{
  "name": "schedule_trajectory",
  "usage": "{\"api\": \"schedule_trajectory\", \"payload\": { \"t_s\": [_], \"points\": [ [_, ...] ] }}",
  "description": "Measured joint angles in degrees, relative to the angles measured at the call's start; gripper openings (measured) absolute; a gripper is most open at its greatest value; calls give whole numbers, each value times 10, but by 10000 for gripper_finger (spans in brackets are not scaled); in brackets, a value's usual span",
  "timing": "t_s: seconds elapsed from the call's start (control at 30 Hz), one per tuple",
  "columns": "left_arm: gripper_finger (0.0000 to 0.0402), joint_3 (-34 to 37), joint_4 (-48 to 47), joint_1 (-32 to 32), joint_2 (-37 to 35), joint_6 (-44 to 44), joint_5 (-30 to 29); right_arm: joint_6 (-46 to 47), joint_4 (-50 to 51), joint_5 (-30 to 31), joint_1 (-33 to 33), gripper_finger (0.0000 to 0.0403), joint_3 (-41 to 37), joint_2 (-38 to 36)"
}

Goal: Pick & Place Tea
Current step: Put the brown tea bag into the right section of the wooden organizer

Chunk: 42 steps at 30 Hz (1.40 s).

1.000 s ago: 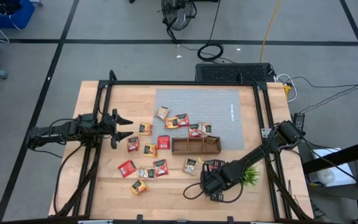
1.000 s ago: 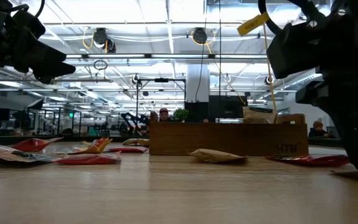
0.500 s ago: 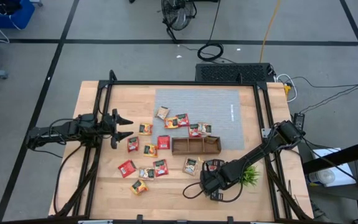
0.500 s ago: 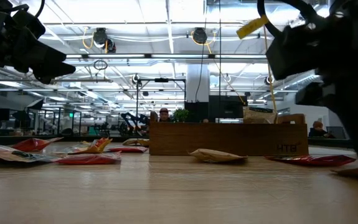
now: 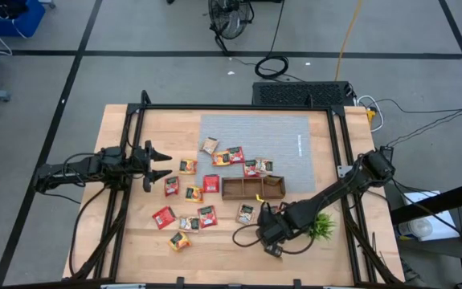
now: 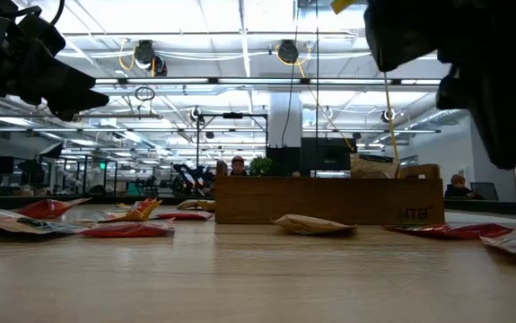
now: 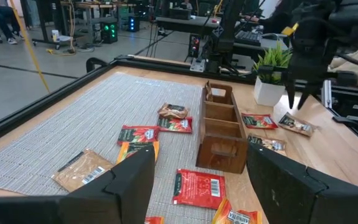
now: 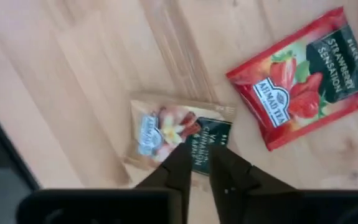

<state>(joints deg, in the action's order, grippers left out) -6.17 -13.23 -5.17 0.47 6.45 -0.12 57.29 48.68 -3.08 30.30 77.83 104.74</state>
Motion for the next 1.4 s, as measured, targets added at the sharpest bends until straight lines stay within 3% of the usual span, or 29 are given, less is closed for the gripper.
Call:
{"api": "schedule_trajectory", "payload": {
  "t_s": [0.27,0.5,0.8,1.27,1.4],
  "points": [
    [253,0,0,0,0,0,0,229,42,-1,1,143,6,0],
    [253,0,0,0,0,0,0,294,45,-22,-2,174,6,-1],
    [253,0,0,0,0,0,0,284,42,-74,-8,165,6,0],
    [253,0,0,0,0,0,0,24,64,-91,-26,155,34,4],
    [253,0,0,0,0,0,0,3,61,-108,-29,155,50,4]
  ]
}}
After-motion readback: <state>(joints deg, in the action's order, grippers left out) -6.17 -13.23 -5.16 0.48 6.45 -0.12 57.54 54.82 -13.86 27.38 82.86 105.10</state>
